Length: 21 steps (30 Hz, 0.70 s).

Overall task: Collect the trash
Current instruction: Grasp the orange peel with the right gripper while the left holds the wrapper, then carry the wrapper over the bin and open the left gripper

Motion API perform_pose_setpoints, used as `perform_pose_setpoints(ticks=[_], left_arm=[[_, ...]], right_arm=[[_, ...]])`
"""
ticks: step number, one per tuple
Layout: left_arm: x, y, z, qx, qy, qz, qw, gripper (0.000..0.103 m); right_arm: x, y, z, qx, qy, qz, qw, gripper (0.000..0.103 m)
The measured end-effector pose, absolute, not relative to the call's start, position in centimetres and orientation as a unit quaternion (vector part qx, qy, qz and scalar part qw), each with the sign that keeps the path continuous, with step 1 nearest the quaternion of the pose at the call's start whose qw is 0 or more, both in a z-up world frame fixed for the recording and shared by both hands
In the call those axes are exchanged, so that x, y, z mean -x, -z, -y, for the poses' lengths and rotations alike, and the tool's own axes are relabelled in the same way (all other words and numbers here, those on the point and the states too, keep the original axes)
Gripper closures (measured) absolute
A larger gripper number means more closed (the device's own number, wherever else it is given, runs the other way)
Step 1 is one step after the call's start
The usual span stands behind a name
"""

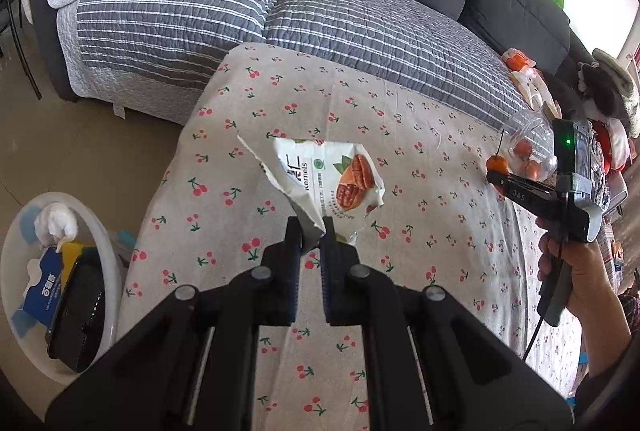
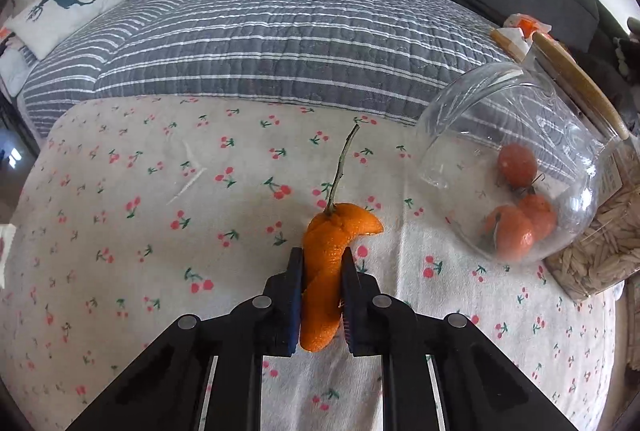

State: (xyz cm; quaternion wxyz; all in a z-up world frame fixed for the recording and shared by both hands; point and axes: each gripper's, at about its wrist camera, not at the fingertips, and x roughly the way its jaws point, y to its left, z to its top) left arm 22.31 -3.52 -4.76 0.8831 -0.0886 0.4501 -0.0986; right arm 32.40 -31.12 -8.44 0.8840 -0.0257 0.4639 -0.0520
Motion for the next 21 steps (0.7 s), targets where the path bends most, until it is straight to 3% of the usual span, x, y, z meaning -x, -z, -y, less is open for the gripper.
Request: perform_pose_setpoints(ticks=[10, 21], left_arm=[[-17.8, 2.1, 1.1, 0.067, 0.099, -0.433, 0.893, 0.093], [-13.1, 0.3, -7.4, 0.094, 0.064, -0.429, 0.896, 0.093]], right_arm=[[-24.8, 5.9, 28.3, -0.002, 0.026, -0.468, 0.883, 0.087], [-16.7, 4.2, 21.2, 0.020, -0.017, -0.510, 0.860, 0.087]])
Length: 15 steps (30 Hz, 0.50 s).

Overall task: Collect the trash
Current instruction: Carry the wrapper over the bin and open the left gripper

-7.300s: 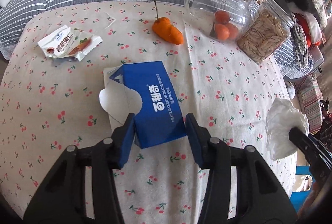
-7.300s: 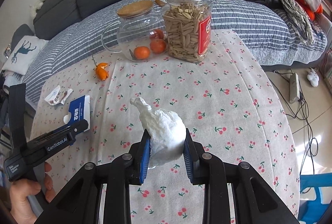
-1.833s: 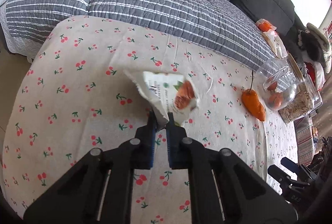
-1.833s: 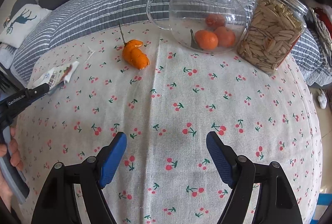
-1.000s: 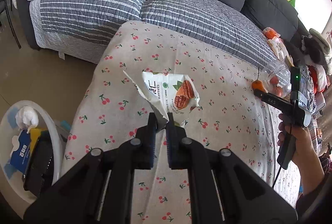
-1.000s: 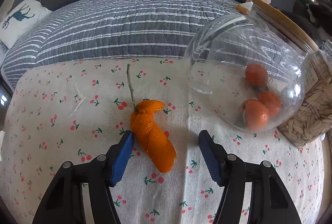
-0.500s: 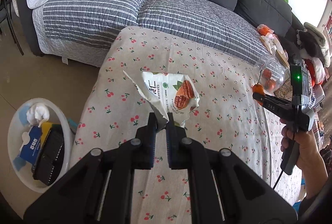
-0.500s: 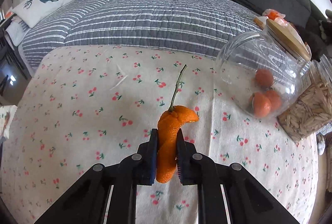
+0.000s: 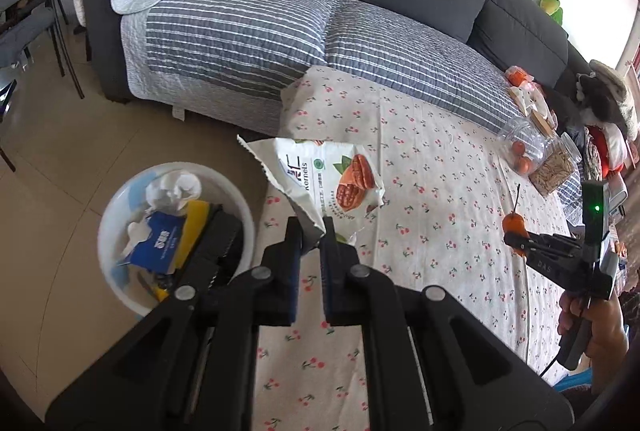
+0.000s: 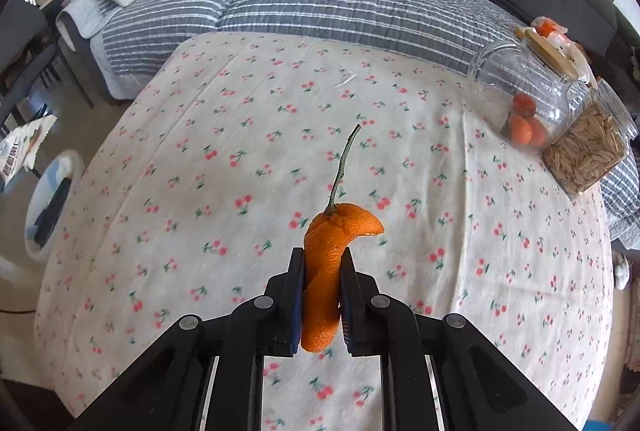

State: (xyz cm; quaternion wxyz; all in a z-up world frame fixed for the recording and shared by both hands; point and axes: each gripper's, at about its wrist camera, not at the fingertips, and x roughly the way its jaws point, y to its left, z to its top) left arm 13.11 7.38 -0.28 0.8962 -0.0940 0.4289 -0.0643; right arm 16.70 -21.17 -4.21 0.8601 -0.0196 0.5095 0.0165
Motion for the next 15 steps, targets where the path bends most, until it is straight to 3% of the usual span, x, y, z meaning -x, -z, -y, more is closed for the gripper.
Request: perform_pose_setpoints(ticks=[15], left_arm=[[-10.9, 3.1, -19.2, 0.146, -0.039, -0.462, 0.874, 0.093]], right_arm=[[-14.2, 3.2, 12.0, 0.041, -0.104, -0.510, 0.853, 0.087]])
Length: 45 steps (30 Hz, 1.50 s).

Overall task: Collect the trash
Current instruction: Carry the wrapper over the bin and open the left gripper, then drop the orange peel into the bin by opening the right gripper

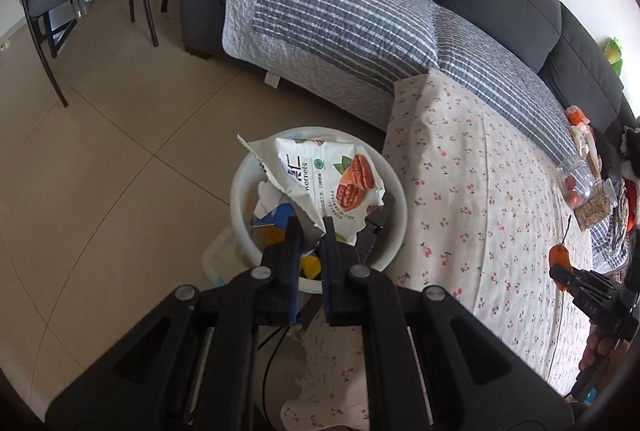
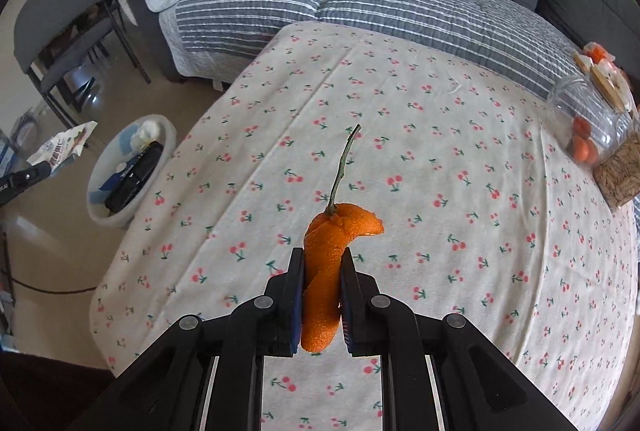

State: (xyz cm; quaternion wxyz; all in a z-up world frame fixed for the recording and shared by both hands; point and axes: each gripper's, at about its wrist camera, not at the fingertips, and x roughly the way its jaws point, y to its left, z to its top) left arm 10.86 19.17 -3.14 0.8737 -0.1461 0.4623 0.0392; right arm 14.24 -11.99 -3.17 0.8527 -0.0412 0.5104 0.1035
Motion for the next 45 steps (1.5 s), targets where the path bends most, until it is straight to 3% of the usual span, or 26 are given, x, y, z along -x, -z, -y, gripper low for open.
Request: perform_pose_setpoints(ticks=[8, 10, 12, 16, 18, 22, 33, 42, 44, 45], left_arm=[[-12.8, 6.5, -20.0, 0.132, -0.052, -0.502, 0.853, 0.091], [-13.1, 7.1, -20.2, 0.122, -0.061, -0.517, 0.845, 0.076], [-13.1, 7.2, -20.2, 0.105, -0.063, -0.522, 0.844, 0.038], [-12.3, 6.3, -20.3, 0.081, -0.064, -0.514, 0.851, 0.026], [-11.6, 6.0, -20.6, 0.075, -0.068, -0.515, 0.851, 0.015], [-10.8, 6.0, -21.2, 0.059, -0.087, -0.526, 0.844, 0.005], [-9.4, 5.8, -23.0, 0.041, -0.100, -0.529, 0.842, 0.001], [-8.4, 5.5, -25.0, 0.057, -0.114, -0.527, 0.840, 0.001], [-8.3, 5.5, -25.2, 0.057, -0.115, -0.527, 0.840, 0.001], [-8.2, 5.5, -25.3, 0.058, -0.114, -0.527, 0.840, 0.001]], right_arm=[[-15.3, 4.0, 9.1, 0.052, -0.113, -0.515, 0.848, 0.087], [-15.4, 4.2, 8.5, 0.054, -0.116, -0.517, 0.846, 0.087], [-15.6, 4.4, 7.9, 0.054, -0.120, -0.518, 0.845, 0.087], [-16.0, 4.5, 6.2, 0.054, -0.131, -0.517, 0.844, 0.087], [-16.3, 4.5, 5.1, 0.052, -0.142, -0.516, 0.843, 0.087], [-16.7, 4.4, 1.9, 0.050, -0.167, -0.511, 0.842, 0.087], [-19.3, 5.3, -8.7, 0.016, -0.255, -0.513, 0.819, 0.086], [-21.8, 6.8, -11.6, -0.009, -0.254, -0.524, 0.813, 0.083], [-21.9, 6.7, -11.3, -0.026, -0.251, -0.522, 0.815, 0.075], [-21.9, 6.6, -11.0, -0.036, -0.250, -0.520, 0.816, 0.052]])
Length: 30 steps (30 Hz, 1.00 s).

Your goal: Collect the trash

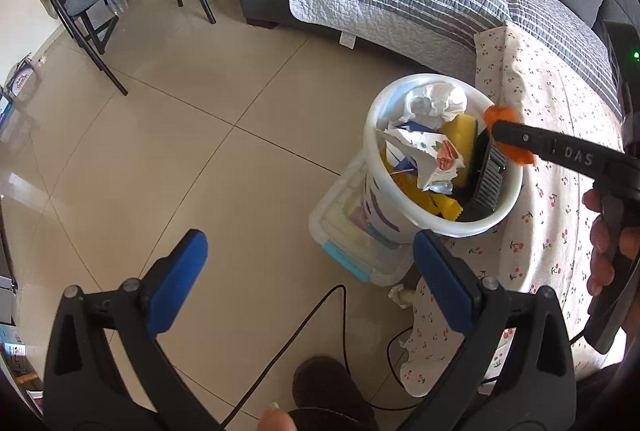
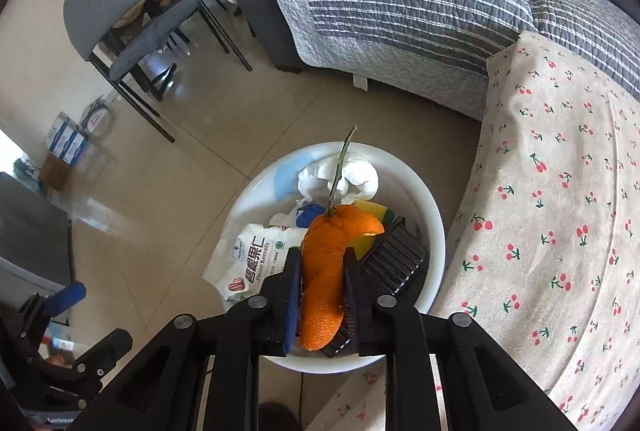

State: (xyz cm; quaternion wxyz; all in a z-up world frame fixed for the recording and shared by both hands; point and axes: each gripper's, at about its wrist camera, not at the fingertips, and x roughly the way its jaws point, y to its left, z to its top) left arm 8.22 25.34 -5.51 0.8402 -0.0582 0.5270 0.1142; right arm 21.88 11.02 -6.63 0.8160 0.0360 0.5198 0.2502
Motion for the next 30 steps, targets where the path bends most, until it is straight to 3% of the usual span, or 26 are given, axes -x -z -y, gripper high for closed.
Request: perform_pose_setpoints(ticks=[1, 2, 8, 17, 20, 30], left_arm=[[-8.2, 5.5, -25.4, 0.059, -0.113, -0.527, 0.840, 0.001], [-8.2, 5.4, -25.2, 0.059, -0.112, -0.525, 0.841, 0.001], [-7.1, 3.8, -21.5, 0.024, -0.094, -0.506, 0.857, 0.001], [-1.2, 0.3, -11.7, -0.037, -0.052, -0.429, 0.901, 0.001], [1.1, -0.5, -8.7, -0.040, -0.034, -0.407, 0.912, 0.001], [4.7, -0.8, -2.0, -0.054, 0.018, -0.377, 0.925, 0.001]], right_arm=[[-21.6, 6.3, -10.6, -0.045, -0.248, -0.513, 0.821, 0.033], [-21.4, 6.0, -10.1, -0.049, -0.245, -0.504, 0.826, 0.030], [-17.3, 2.6, -4.8, -0.024, -0.201, -0.480, 0.854, 0.029], [-4.2, -2.8, 8.2, 0.018, -0.070, -0.413, 0.908, 0.012], [1.0, -3.7, 11.8, 0.015, -0.023, -0.381, 0.924, 0.001], [7.8, -1.1, 19.8, 0.023, 0.089, -0.355, 0.930, 0.000]])
